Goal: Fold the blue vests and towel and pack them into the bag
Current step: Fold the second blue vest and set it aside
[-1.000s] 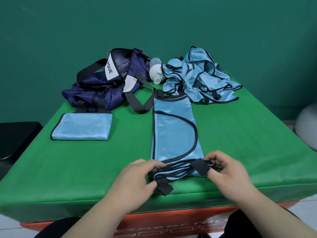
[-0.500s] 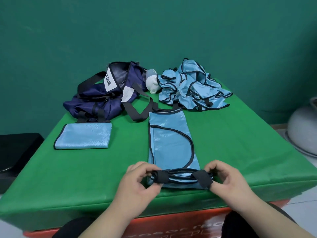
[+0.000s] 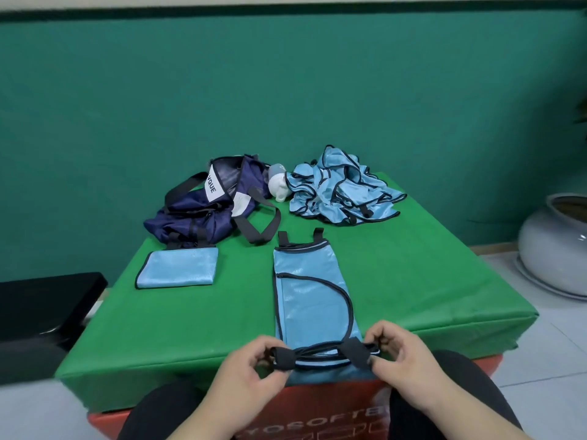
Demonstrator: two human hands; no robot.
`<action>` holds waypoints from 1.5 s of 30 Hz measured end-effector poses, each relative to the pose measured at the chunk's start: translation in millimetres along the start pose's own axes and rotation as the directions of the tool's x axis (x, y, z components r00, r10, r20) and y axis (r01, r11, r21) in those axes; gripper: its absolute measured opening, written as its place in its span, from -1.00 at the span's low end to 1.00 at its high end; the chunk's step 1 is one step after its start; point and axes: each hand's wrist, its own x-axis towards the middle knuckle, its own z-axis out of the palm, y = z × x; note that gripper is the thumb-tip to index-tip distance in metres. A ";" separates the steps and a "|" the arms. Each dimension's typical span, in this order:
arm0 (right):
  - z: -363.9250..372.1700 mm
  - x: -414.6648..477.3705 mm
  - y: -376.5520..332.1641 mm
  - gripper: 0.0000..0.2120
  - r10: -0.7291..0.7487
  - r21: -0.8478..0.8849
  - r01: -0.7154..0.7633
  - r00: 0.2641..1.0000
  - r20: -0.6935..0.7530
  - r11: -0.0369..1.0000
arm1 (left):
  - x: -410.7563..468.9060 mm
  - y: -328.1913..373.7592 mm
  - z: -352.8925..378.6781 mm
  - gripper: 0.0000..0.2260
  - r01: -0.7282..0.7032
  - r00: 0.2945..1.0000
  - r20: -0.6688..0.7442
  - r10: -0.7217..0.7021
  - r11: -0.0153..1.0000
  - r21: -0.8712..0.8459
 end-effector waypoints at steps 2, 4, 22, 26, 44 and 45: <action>1.0 -11.0 -5.9 -0.76 0.000 0.007 0.000 1.000 -0.011 1.000 | -11.0 7.2 0.0 -0.78 0.032 0.999 0.012 -0.032 0.999 -0.034; -1.6 -19.4 -7.8 -0.80 0.004 0.009 -0.004 1.000 -0.011 1.000 | -19.6 12.3 1.4 -0.81 0.061 0.998 0.036 -0.059 0.996 -0.058; -7.5 33.1 -13.7 -0.75 -0.028 0.058 0.032 0.998 -0.059 0.998 | 21.7 24.3 -20.1 -0.75 -0.057 0.998 -0.016 0.058 0.998 0.026; -5.0 85.9 -22.7 -0.77 -0.020 0.063 0.025 0.997 -0.075 0.998 | 70.1 26.0 -29.4 -0.70 -0.076 0.990 -0.118 0.082 0.995 0.059; 16.5 254.7 34.3 -0.68 0.069 -0.591 -0.172 0.979 -0.192 0.788 | 228.4 -62.0 -22.4 -0.66 0.181 0.901 -0.431 -0.050 0.946 0.270; 15.5 249.8 32.4 -0.67 0.054 -0.574 -0.164 0.978 -0.203 0.803 | 221.1 -58.5 -21.6 -0.68 0.109 0.907 -0.420 0.025 0.950 0.292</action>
